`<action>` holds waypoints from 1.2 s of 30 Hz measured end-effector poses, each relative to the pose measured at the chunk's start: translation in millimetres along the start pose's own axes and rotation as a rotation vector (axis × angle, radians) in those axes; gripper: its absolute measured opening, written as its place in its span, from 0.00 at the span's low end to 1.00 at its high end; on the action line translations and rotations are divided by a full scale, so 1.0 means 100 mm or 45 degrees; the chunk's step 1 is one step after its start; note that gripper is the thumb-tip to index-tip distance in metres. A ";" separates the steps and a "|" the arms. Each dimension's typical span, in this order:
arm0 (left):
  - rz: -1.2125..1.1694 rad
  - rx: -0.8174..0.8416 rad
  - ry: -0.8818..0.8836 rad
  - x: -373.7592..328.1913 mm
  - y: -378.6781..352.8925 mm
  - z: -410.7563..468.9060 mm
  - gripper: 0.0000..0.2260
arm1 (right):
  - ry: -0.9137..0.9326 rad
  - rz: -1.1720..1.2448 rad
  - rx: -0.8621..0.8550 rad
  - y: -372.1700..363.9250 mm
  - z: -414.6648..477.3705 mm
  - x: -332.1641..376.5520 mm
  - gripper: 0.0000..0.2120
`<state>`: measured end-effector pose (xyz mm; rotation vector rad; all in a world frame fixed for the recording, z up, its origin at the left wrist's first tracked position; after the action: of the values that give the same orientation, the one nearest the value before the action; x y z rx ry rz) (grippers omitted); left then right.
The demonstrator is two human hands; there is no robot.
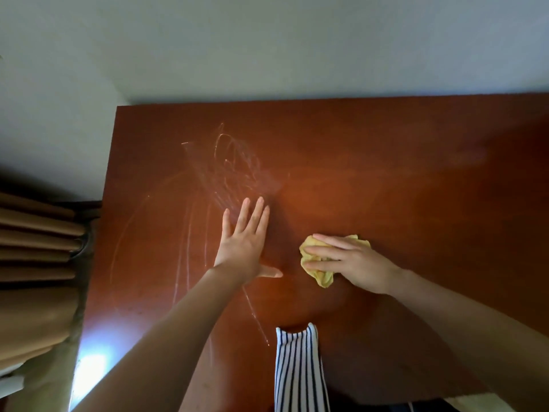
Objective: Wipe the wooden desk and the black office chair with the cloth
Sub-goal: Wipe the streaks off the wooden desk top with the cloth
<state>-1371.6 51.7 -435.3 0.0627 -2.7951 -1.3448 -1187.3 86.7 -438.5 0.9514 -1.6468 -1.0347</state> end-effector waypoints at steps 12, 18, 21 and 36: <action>0.004 -0.053 0.073 -0.08 -0.08 0.10 0.60 | -0.388 0.191 -0.159 0.77 0.90 -1.59 0.29; 0.043 -0.107 0.188 -0.06 -0.03 0.07 0.62 | -0.795 0.281 -0.403 0.99 1.53 -2.09 0.27; -0.008 -0.054 0.246 -0.06 0.00 0.00 0.61 | -0.977 0.261 -0.481 0.98 1.63 -2.03 0.25; -0.199 -0.157 0.348 -0.02 -0.15 -0.10 0.58 | -0.195 0.078 -0.126 0.39 1.55 -0.43 0.24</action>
<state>-1369.1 34.7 -441.3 0.4339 -2.5202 -1.4146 -1329.7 171.4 -446.6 0.7683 -1.7214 -1.1599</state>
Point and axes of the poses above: each hand's wrist, its own z-axis towards the middle knuckle, its own y-axis out of the back of the hand, x = y × z, the point moved 7 cm from there along z, towards the middle knuckle, and after that the axes turned 7 degrees about x, right-handed, at the moved point
